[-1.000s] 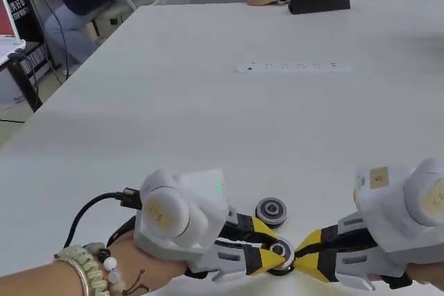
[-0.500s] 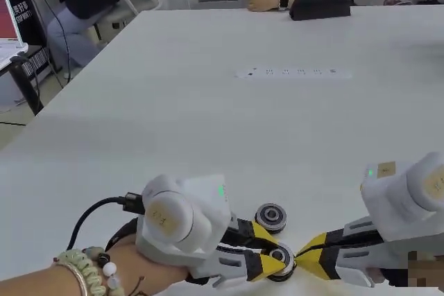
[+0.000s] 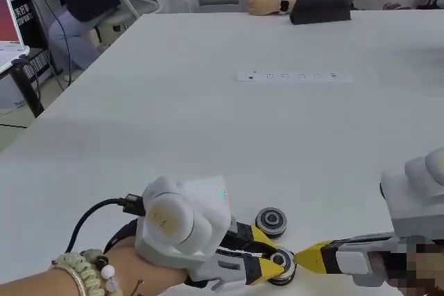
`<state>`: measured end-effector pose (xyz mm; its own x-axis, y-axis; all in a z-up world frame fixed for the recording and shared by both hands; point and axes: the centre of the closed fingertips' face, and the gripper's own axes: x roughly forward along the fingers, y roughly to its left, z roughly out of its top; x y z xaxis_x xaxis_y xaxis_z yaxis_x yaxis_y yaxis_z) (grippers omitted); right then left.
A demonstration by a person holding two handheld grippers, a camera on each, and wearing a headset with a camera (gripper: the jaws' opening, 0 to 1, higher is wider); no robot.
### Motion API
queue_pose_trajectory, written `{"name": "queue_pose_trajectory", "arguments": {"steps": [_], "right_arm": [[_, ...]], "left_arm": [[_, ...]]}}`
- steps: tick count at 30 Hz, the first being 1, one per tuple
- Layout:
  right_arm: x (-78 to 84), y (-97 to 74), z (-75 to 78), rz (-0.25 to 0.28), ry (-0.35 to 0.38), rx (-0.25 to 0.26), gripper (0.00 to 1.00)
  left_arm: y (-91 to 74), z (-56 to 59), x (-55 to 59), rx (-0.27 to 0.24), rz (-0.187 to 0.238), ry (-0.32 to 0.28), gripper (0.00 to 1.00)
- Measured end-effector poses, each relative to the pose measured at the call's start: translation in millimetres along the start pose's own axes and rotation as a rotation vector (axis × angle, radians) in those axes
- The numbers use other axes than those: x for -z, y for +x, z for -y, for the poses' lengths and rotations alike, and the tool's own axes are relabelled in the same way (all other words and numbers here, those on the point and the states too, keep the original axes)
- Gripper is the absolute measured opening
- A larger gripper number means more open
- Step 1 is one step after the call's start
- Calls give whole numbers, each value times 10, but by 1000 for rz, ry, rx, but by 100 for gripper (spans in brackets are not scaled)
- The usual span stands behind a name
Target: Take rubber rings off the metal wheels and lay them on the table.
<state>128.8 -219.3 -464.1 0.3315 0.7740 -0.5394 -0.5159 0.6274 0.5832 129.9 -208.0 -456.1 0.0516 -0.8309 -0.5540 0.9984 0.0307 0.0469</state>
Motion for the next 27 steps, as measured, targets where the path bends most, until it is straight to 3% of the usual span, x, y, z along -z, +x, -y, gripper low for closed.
{"name": "queue_pose_trajectory", "arguments": {"steps": [1,2,3,20,27], "right_arm": [[-10,3,8,7,0,11,0],[16,7,-51,-17,48,-9,0],[14,1,-32,-18,74,5,0],[8,-44,51,-30,47,23,0],[6,-60,35,-29,82,19,0]], "left_arm": [[1,-4,0,-3,0,0,7],[1,-5,0,-3,0,0,7],[1,-3,-1,-1,0,1,7],[10,-8,-8,-7,7,2,7],[14,-7,-7,-11,6,3,7]]}}
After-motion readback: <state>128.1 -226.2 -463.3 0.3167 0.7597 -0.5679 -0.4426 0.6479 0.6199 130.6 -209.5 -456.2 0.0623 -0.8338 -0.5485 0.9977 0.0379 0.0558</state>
